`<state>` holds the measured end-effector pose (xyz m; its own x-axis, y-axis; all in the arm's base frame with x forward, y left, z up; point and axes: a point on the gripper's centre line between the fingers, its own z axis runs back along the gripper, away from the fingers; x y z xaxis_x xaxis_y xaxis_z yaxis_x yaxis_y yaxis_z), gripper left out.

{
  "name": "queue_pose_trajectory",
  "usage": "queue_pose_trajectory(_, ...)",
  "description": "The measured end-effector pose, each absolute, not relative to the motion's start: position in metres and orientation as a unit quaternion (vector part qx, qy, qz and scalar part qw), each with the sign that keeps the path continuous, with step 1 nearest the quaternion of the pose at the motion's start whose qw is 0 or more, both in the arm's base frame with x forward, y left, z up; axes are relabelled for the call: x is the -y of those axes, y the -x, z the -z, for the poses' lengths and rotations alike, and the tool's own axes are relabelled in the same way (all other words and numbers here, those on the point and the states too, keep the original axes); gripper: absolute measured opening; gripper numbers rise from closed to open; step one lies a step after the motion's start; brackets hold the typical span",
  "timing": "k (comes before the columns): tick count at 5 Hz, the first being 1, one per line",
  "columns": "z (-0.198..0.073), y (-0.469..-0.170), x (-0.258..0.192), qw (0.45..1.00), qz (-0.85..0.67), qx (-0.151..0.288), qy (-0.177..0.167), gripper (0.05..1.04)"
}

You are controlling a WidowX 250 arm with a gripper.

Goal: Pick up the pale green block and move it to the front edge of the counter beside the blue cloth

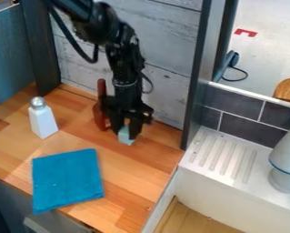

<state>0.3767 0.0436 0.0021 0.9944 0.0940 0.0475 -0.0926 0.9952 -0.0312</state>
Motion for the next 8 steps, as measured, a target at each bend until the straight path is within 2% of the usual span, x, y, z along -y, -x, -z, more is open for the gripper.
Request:
queue_pose_trajectory(1, -0.052, -0.369, -0.034, 0.995, -0.041, 0.076, 0.039, 0.526)
queue_pose_trajectory(2, -0.074, -0.344, -0.025, 0.994, -0.01, 0.097, 0.053, 0.526)
queue_pose_trajectory(4, -0.048, -0.277, -0.017, 0.995, 0.074, 0.061, 0.007, 0.526)
queue_pose_trajectory(5, -0.027, -0.243, -0.015, 0.995, 0.097, 0.029, 0.004, 0.526)
queue_pose_trajectory(6, -0.015, -0.226, 0.004, 0.989, 0.15, 0.016, 0.005, 0.526)
queue_pose_trajectory(7, -0.002, -0.216, 0.007, 0.983, 0.181, 0.013, -0.012, 0.526)
queue_pose_trajectory(8, 0.023, -0.22, 0.001, 0.978, 0.202, -0.002, -0.049, 0.526)
